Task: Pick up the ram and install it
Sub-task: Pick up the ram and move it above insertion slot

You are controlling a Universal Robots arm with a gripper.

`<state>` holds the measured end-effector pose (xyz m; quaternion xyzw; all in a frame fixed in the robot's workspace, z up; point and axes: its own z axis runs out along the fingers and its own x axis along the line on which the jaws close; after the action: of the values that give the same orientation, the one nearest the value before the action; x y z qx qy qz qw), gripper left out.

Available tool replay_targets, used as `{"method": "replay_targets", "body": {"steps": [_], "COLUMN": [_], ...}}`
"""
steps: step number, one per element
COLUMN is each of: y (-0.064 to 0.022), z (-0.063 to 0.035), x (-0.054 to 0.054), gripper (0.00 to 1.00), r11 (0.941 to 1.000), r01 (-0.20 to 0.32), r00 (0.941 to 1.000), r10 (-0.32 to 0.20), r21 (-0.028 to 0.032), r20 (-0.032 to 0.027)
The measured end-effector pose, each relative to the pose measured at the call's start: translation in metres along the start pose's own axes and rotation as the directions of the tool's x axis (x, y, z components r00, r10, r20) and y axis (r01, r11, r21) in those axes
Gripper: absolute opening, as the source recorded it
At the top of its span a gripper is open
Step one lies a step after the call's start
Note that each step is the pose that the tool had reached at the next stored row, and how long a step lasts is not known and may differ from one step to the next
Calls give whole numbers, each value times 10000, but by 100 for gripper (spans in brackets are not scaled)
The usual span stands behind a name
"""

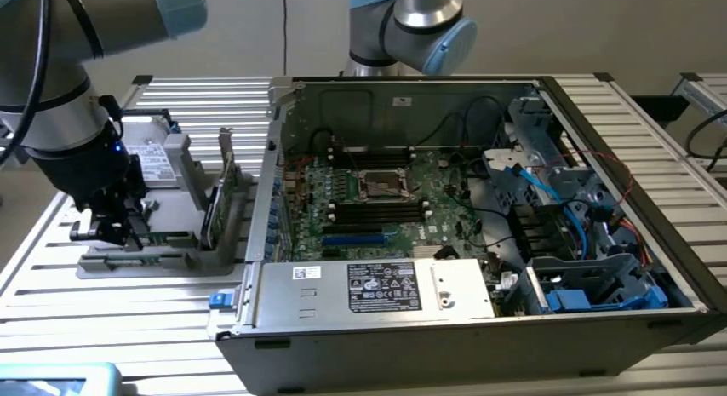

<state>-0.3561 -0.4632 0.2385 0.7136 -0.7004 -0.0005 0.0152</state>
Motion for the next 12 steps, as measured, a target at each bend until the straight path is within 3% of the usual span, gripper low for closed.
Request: {"method": "replay_targets", "body": {"steps": [7,12], "y": [13,12], "z": [128,219], "x": [-6,5], "gripper": [36,36], "r11": [10000,10000], "r01": [1,0], "r00": [10000,10000], "r10": [-1,0], "r21": [0,0], "r20": [3,50]}}
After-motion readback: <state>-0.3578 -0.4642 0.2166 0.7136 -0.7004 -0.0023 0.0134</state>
